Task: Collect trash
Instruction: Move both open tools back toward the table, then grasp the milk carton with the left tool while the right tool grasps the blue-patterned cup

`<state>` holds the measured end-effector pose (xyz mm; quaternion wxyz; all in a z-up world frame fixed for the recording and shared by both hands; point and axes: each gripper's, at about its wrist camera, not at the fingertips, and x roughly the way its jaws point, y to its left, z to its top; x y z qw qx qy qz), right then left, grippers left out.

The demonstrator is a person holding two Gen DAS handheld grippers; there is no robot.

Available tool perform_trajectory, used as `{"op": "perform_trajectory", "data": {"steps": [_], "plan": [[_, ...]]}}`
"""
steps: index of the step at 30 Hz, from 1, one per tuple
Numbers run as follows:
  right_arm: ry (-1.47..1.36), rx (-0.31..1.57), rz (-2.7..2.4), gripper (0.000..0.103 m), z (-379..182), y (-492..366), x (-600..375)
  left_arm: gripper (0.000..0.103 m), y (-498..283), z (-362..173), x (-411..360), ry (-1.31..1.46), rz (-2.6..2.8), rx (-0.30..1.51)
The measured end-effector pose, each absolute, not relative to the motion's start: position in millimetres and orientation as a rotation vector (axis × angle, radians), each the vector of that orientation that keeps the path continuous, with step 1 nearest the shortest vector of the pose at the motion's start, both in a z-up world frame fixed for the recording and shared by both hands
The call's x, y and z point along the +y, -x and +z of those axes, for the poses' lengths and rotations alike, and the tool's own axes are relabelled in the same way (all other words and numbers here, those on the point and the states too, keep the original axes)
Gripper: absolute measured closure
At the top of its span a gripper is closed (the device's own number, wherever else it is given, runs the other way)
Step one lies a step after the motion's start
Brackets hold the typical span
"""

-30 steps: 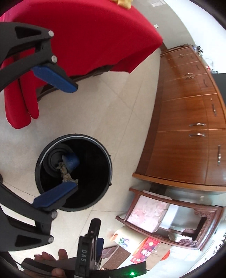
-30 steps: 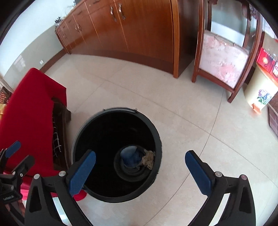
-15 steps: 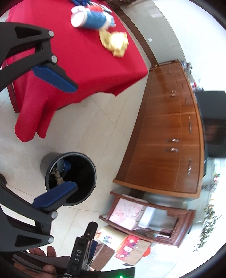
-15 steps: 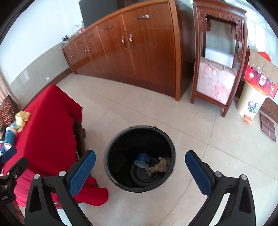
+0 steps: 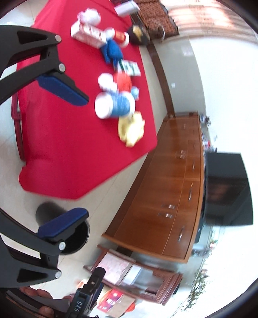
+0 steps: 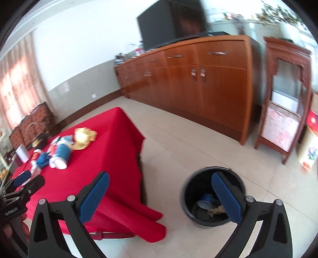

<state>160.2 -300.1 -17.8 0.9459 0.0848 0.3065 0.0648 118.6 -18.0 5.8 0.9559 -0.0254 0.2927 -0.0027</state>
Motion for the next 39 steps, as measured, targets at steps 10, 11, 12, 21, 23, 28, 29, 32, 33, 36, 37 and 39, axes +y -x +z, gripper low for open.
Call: {"op": "perform_trajectory", "data": {"steps": [10,11,12,21,23,28,29,32,33,36,37,39], "plan": [[-0.041,0.619,0.288,0.0,-10.2,-159.1,-194.7,0.0,-87.9,8.7,59.7,0.087,0.159,0.551],[-0.028,0.617,0.298,0.0,-9.0,-158.7,-185.6,0.0,-85.9,7.5,68.8,0.101,0.173,0.554],[-0.013,0.613,0.311,0.0,-7.5,-158.0,-173.7,0.0,-83.8,6.6,76.0,0.115,0.183,0.555],[0.057,0.591,0.41,0.0,1.3,-155.3,-97.8,0.0,-60.0,-4.0,151.2,0.183,0.297,0.556],[0.074,0.592,0.433,0.0,1.9,-155.5,-79.7,0.0,-54.8,-7.3,164.1,0.183,0.323,0.557],[0.102,0.592,0.477,0.0,0.1,-155.5,-43.3,0.0,-48.3,-16.5,192.5,0.195,0.361,0.562],[0.107,0.594,0.482,0.0,-1.2,-156.1,-37.6,0.001,-47.9,-19.1,198.7,0.196,0.365,0.563],[0.124,0.601,0.485,0.001,-4.5,-158.7,-21.7,0.001,-50.8,-24.4,210.1,0.185,0.379,0.567],[0.125,0.603,0.487,0.002,-4.8,-159.4,-18.9,0.001,-53.2,-26.9,214.6,0.183,0.386,0.569],[0.136,0.611,0.487,0.004,-8.8,-169.0,-3.9,0.001,-61.4,-33.2,228.1,0.194,0.389,0.583],[0.135,0.615,0.489,0.004,-10.4,-173.0,0.1,0.001,-63.6,-34.9,230.7,0.193,0.39,0.588],[0.139,0.622,0.487,0.005,-12.9,-179.5,6.7,0.002,-71.7,-39.9,237.6,0.189,0.394,0.599]]}}
